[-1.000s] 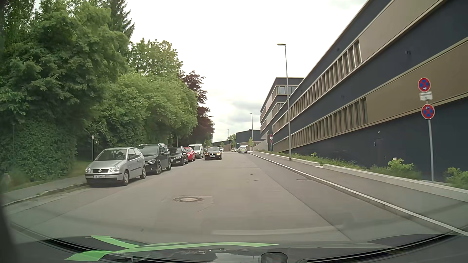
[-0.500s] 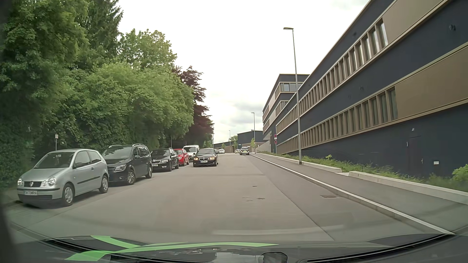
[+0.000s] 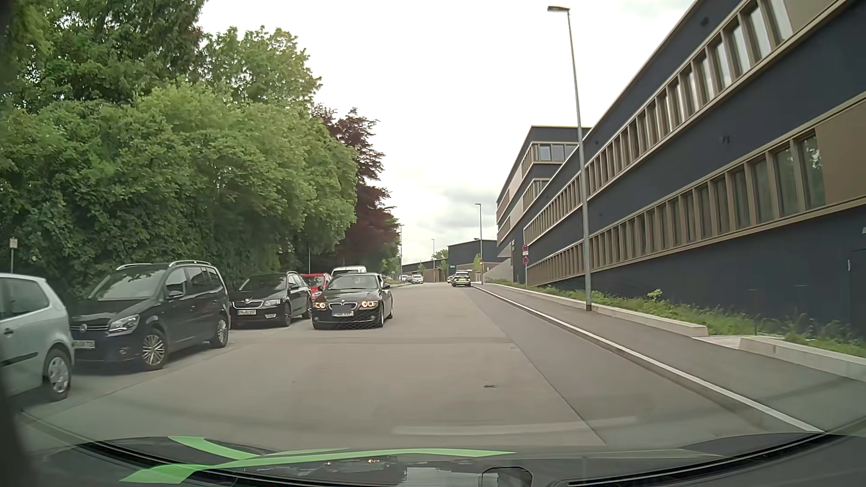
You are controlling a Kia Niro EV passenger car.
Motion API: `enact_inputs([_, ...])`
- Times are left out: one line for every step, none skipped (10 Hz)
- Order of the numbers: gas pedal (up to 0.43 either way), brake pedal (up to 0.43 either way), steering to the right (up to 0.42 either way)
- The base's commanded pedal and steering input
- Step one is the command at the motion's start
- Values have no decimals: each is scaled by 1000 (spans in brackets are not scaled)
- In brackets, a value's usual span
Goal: Follow the waypoints while adhering to traffic rules and regulations
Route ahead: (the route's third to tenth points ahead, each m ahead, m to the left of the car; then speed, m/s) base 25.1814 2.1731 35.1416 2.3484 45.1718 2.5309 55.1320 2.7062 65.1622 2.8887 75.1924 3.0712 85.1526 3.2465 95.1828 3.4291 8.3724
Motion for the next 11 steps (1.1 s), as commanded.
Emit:
enact_inputs([150,0,-21])
enact_inputs([150,0,-21])
enact_inputs([150,0,-21])
enact_inputs([150,0,-21])
enact_inputs([150,0,-21])
enact_inputs([150,0,-21])
enact_inputs([150,0,-21])
enact_inputs([150,0,-20])
enact_inputs([150,0,-20])
enact_inputs([150,0,-20])
enact_inputs([150,0,-20])
